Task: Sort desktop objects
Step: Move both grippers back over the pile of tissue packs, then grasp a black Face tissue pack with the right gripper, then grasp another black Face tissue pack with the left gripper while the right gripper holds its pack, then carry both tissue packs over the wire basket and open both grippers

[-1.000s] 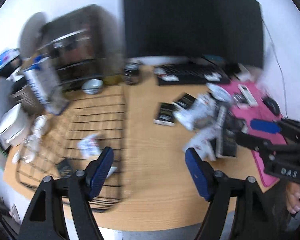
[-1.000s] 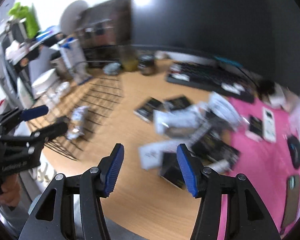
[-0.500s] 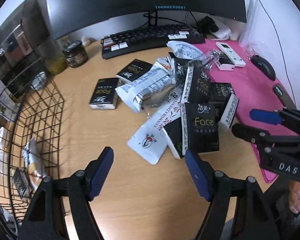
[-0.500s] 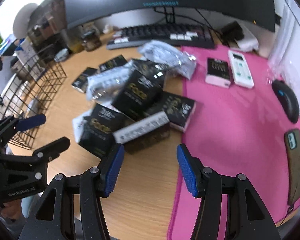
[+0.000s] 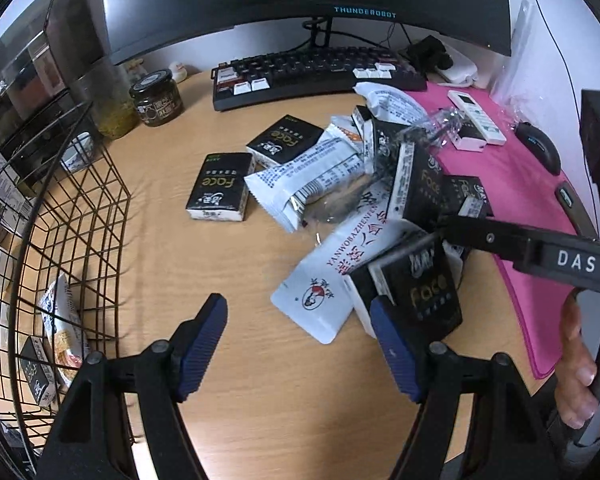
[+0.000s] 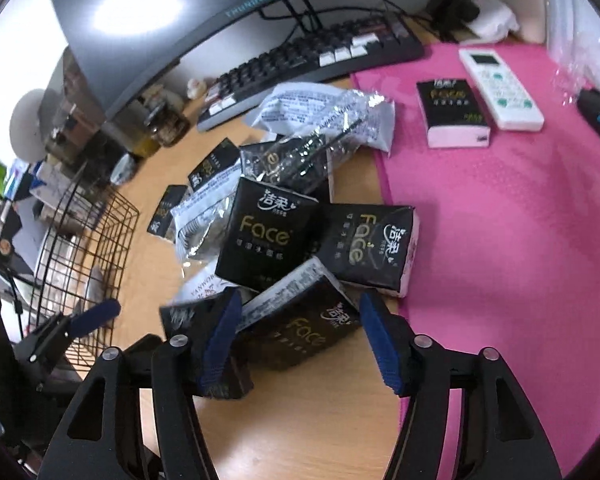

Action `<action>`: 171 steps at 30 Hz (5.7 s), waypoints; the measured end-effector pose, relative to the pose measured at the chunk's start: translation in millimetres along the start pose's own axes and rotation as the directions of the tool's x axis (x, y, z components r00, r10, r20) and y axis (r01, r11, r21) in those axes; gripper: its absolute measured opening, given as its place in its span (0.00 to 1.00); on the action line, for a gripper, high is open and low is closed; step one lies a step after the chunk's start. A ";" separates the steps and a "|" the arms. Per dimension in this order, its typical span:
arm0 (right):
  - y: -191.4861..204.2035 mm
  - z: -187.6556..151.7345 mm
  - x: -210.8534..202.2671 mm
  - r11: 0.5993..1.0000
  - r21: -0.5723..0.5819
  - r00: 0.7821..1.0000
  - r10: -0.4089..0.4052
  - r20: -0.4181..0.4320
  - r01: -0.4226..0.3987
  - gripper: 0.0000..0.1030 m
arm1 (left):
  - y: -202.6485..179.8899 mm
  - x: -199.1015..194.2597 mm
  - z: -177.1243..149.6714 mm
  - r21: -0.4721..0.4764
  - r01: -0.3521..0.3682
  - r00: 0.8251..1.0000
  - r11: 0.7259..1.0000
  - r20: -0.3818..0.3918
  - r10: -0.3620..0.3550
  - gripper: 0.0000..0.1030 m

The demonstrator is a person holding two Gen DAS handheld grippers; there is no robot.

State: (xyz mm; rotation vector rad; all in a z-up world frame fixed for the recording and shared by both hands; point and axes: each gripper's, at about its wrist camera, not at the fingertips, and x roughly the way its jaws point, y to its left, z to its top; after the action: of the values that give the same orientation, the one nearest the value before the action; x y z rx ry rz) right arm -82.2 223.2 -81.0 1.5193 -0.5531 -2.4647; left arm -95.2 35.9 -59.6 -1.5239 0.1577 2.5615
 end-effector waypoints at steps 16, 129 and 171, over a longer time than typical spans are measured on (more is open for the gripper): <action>18.7 -33.5 -6.0 0.966 -0.193 0.983 -0.179 -0.034 0.170 0.65 | 3.2 -15.7 -13.8 0.010 -0.024 0.999 1.000 -0.035 0.024 0.75; 25.8 -56.4 -59.7 0.942 -0.241 0.972 -0.223 0.070 0.234 0.46 | -23.0 -75.4 -20.0 -0.003 -0.013 0.994 1.000 0.107 0.013 0.51; 332.4 -55.7 35.9 0.746 -0.658 0.995 0.090 -0.048 -0.099 0.47 | 238.4 -118.0 -74.6 -0.494 -0.166 0.966 0.853 0.093 0.242 0.60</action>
State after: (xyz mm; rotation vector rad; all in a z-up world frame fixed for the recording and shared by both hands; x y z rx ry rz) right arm -59.2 -104.3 3.5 1.1633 0.2466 -2.2008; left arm -20.3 -220.5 11.1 -1.5103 -0.3942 3.0425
